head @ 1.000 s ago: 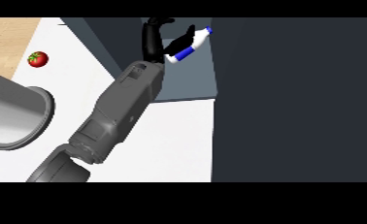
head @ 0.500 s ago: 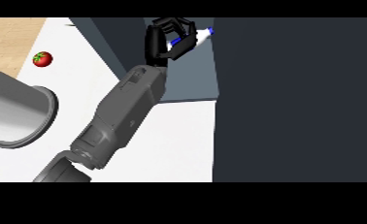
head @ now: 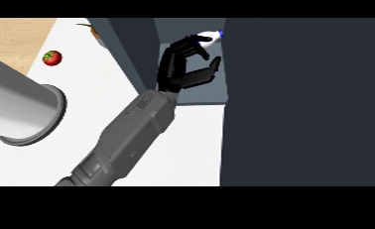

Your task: Pick up the bottled water, place it into the cabinet and close the cabinet

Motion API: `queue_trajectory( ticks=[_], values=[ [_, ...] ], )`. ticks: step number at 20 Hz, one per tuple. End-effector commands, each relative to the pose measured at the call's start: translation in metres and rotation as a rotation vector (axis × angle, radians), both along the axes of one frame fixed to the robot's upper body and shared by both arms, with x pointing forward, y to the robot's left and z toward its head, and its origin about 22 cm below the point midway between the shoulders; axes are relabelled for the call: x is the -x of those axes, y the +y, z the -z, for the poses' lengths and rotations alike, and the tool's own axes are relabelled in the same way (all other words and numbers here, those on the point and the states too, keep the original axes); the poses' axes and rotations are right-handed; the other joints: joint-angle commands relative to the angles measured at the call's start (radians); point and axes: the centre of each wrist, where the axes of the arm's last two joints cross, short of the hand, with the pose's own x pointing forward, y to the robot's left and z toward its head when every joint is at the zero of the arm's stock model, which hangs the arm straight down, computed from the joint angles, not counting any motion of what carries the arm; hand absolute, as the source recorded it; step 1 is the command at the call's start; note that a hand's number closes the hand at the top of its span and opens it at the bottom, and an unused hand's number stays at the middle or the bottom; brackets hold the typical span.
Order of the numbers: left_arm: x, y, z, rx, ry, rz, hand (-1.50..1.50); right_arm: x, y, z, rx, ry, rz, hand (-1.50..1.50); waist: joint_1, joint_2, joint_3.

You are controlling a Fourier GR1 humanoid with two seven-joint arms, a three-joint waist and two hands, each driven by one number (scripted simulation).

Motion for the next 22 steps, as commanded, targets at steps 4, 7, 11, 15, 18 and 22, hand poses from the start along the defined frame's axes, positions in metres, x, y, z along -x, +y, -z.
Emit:
queue_trajectory(
  ticks=[4,7,11,15,18,22],
  values=[
    [0.075,-0.014,0.032,0.119,0.071,0.204,-1.50,0.007,0.010,-0.035,0.015,-0.038,0.029,-1.50,0.030,-0.010,0.000],
    [0.110,-0.007,0.049,0.117,0.084,0.160,-1.50,0.009,0.010,-0.044,0.021,-0.040,0.053,-1.50,0.045,-0.008,0.000],
    [0.138,0.031,0.045,0.112,0.091,0.082,-1.50,0.010,0.013,-0.039,0.045,-0.046,0.060,-1.50,0.057,-0.013,0.000],
    [0.180,0.077,0.058,0.106,0.104,0.034,-1.50,0.011,0.006,-0.037,0.089,-0.032,0.011,-1.50,0.061,-0.009,0.000],
    [0.202,0.105,0.064,0.131,0.104,0.048,-1.50,0.008,0.009,-0.039,0.130,-0.018,-0.151,1.50,0.071,-0.006,-0.002],
    [0.214,0.126,0.061,0.101,0.066,0.058,-1.50,-0.004,0.007,-0.044,0.259,-0.102,-0.356,1.50,0.079,-0.012,-0.004]
  ],
)
